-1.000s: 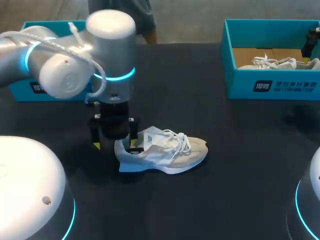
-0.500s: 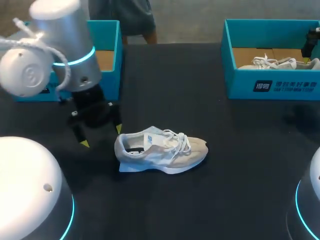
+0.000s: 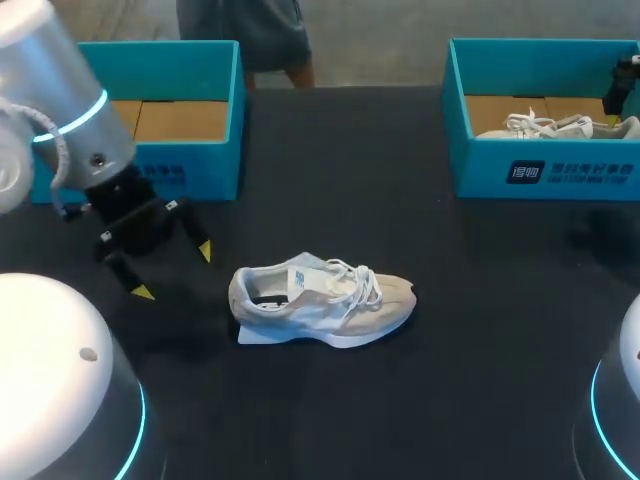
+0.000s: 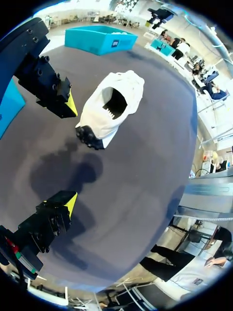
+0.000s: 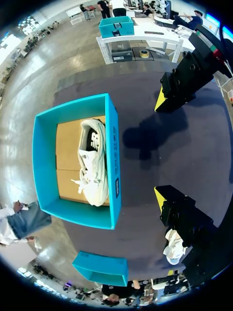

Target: Take the shoe out of the shoebox, open the shoe tongue, remove and reinsert the insole, then place the shoe into the shoebox

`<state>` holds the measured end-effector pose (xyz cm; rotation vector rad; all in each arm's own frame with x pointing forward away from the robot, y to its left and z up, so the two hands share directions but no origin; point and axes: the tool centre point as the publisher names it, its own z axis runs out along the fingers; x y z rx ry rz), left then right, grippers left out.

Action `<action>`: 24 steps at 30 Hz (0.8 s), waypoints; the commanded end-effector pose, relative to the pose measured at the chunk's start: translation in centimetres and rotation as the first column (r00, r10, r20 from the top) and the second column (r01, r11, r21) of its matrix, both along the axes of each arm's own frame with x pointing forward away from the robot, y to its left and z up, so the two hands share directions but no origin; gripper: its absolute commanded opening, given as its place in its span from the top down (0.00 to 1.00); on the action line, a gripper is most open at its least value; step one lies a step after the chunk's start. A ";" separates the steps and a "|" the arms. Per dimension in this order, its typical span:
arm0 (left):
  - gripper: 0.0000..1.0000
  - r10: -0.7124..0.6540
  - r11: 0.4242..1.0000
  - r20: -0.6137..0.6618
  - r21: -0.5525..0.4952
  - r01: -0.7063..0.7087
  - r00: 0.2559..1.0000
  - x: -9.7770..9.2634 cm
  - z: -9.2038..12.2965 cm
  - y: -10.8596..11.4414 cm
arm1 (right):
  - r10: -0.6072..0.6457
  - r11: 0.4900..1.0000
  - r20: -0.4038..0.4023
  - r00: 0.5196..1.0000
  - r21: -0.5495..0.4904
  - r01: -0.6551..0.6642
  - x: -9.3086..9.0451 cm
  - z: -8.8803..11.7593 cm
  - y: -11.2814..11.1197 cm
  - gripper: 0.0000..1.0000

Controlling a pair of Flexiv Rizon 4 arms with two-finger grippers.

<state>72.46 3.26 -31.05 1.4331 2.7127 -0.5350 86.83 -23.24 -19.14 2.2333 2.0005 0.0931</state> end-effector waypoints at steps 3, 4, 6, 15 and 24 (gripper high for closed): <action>0.00 0.027 0.997 0.049 -0.072 -0.023 0.998 -0.4 -0.1 0.3 | -0.001 1.000 0.001 1.000 0.000 0.001 -0.1 0.0 0.0 0.00; 0.00 0.027 0.997 0.049 -0.072 -0.023 0.998 -0.4 -0.1 0.3 | -0.001 1.000 0.001 1.000 0.000 0.001 -0.1 0.0 0.0 0.00; 0.00 0.027 0.997 0.049 -0.072 -0.023 0.998 -0.4 -0.1 0.3 | -0.001 1.000 0.001 1.000 0.000 0.001 -0.1 0.0 0.0 0.00; 0.00 0.027 0.997 0.049 -0.072 -0.023 0.998 -0.4 -0.1 0.3 | -0.001 1.000 0.001 1.000 0.000 0.001 -0.1 0.0 0.0 0.00; 0.00 0.170 0.966 -0.155 -0.168 -0.195 0.973 -0.9 -0.4 0.0 | -0.001 1.000 0.001 1.000 0.000 0.001 -0.1 0.0 0.0 0.00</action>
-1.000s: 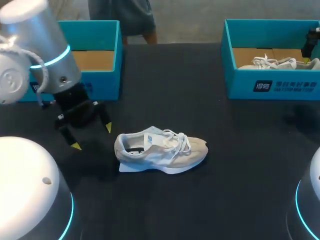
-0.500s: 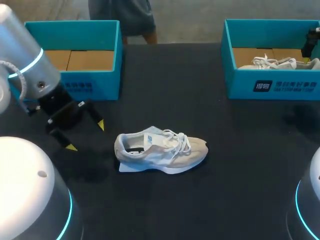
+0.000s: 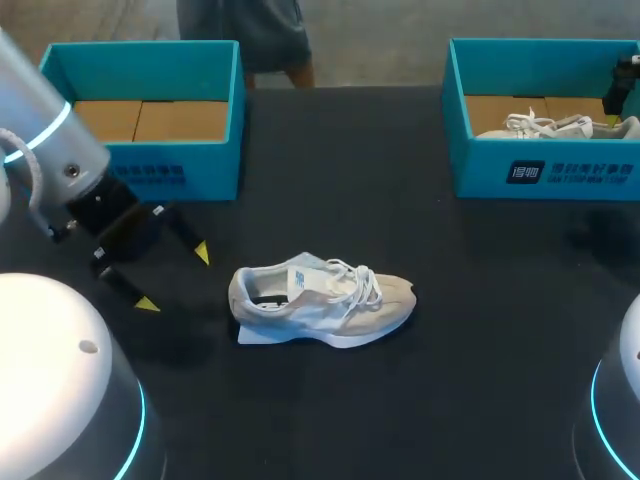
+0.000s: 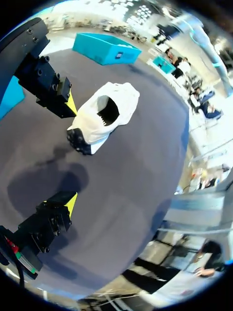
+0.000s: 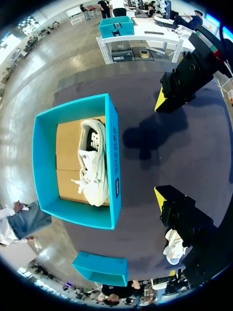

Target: Take the shoe out of the shoebox, open the shoe tongue, remove and reinsert the insole, then place the shoe into the shoebox

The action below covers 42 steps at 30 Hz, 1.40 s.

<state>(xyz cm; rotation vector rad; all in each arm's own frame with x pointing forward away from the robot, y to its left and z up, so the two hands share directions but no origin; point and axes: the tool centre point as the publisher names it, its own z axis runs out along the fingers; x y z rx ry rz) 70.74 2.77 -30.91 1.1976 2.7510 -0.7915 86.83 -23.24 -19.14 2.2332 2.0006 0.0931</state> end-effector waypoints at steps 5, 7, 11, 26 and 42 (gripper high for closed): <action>0.00 0.152 0.981 -0.120 -0.104 -0.164 0.981 1.2 -0.7 1.4 | -0.001 1.000 0.001 1.000 0.000 0.001 -0.1 0.0 0.0 0.00; 0.00 0.202 0.966 -0.155 -0.133 -0.223 0.967 1.5 -1.0 2.0 | -0.001 1.000 0.001 1.000 0.000 0.001 -0.1 0.0 0.0 0.00; 0.00 0.249 0.944 -0.211 -0.163 -0.286 0.945 1.8 -1.6 2.9 | -0.001 1.000 0.001 1.000 0.000 0.001 -0.1 0.0 0.0 0.00; 0.00 0.418 0.816 -0.348 -0.261 -0.515 0.839 2.1 -5.0 5.0 | -0.001 1.000 0.001 1.000 0.000 0.001 -0.1 0.0 0.0 0.00; 0.00 0.456 0.758 -0.407 -0.288 -0.585 0.792 2.2 -8.8 6.0 | -0.001 1.000 0.001 1.000 0.000 0.001 -0.1 0.0 0.0 0.00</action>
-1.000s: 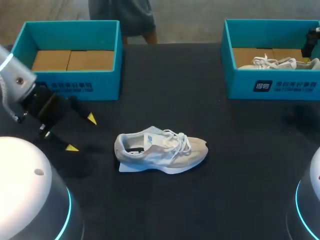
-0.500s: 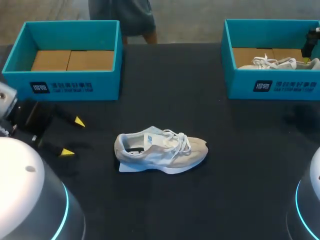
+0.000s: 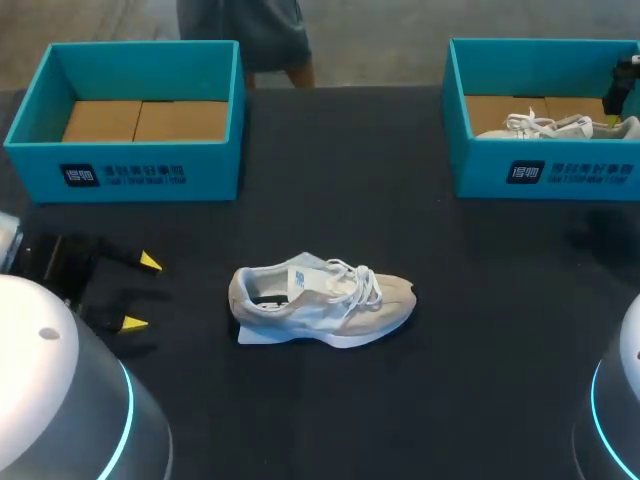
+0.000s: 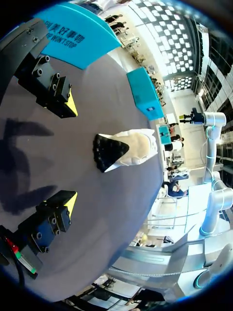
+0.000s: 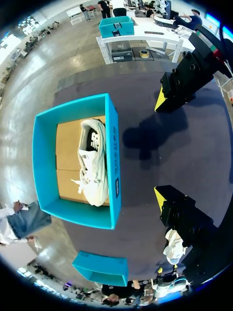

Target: Take the shoe out of the shoebox, open the shoe tongue, remove and reinsert the insole, then place the shoe into the shoebox

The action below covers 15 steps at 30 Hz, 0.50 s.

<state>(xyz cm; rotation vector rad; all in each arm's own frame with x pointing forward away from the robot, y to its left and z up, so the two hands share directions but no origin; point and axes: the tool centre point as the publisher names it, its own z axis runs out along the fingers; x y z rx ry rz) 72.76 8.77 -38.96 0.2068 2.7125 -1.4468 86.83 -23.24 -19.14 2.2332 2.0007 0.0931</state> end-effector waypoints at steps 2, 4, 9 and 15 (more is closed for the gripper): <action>0.00 0.009 1.000 -0.010 -0.008 -0.010 1.000 0.3 -1.0 0.1 | -0.001 1.000 0.001 1.000 0.000 0.001 -0.1 0.0 0.0 0.00; 0.00 0.016 1.000 -0.014 -0.009 -0.016 1.000 0.4 -1.1 0.2 | -0.001 1.000 0.001 1.000 0.000 0.001 -0.1 0.0 0.0 0.00; 0.00 0.032 0.999 -0.014 -0.013 -0.032 0.999 0.6 -1.0 0.2 | -0.001 1.000 0.001 1.000 0.000 0.001 -0.1 0.0 0.0 0.00; 0.00 0.032 0.999 -0.017 -0.023 -0.032 0.999 0.5 -0.9 0.2 | -0.001 1.000 0.001 1.000 0.000 0.001 -0.1 0.0 0.0 0.00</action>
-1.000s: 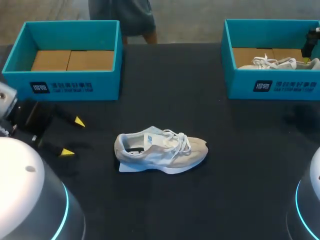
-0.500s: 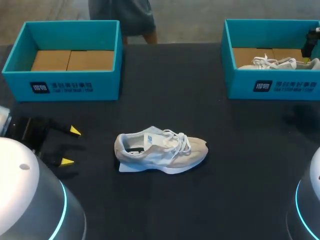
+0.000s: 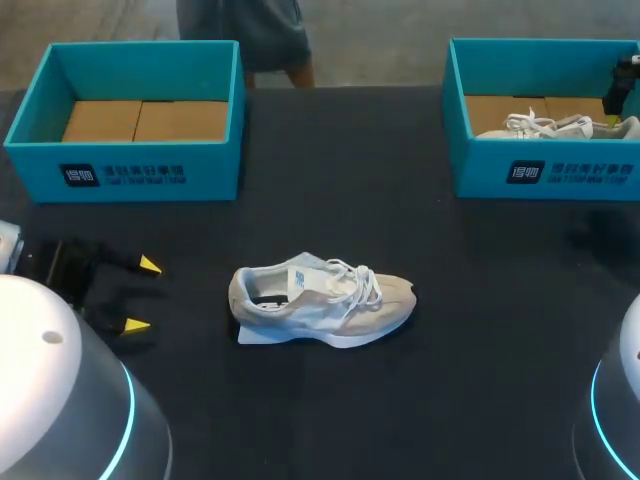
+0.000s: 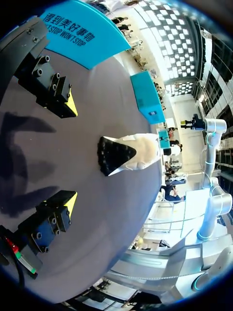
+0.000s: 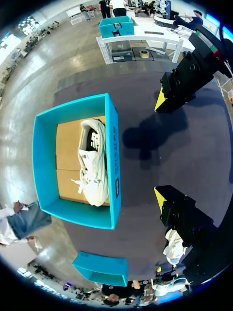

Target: Take the shoe out of the shoebox, open the shoe tongue, remove and reinsert the insole, then place the shoe into the shoebox

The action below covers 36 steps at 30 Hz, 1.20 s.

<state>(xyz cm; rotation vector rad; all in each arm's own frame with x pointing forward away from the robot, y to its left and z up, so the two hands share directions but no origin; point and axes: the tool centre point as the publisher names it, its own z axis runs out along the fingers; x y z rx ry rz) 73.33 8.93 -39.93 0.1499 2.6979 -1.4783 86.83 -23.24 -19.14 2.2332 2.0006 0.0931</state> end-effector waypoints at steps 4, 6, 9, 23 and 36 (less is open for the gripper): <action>0.00 0.000 1.000 0.001 0.001 0.000 1.000 0.0 0.1 0.1 | -0.001 1.000 0.001 1.000 0.000 0.001 -0.1 0.0 0.0 0.00; 0.00 0.000 1.000 0.001 0.001 0.000 1.000 0.0 0.1 0.1 | -0.001 1.000 0.001 1.000 0.000 0.001 -0.1 0.0 0.0 0.00; 0.00 0.000 1.000 0.001 0.001 0.000 1.000 0.0 0.1 0.1 | -0.001 1.000 0.001 1.000 0.000 0.001 -0.1 0.0 0.0 0.00; 0.00 0.005 1.000 0.005 -0.008 -0.005 1.000 -0.2 0.3 -0.9 | -0.001 1.000 0.001 1.000 0.000 0.001 -0.1 0.0 0.0 0.00; 0.00 0.081 0.997 -0.020 0.007 -0.081 0.996 -0.4 0.2 -5.2 | -0.001 1.000 0.001 1.000 0.000 0.001 -0.1 0.0 0.0 0.00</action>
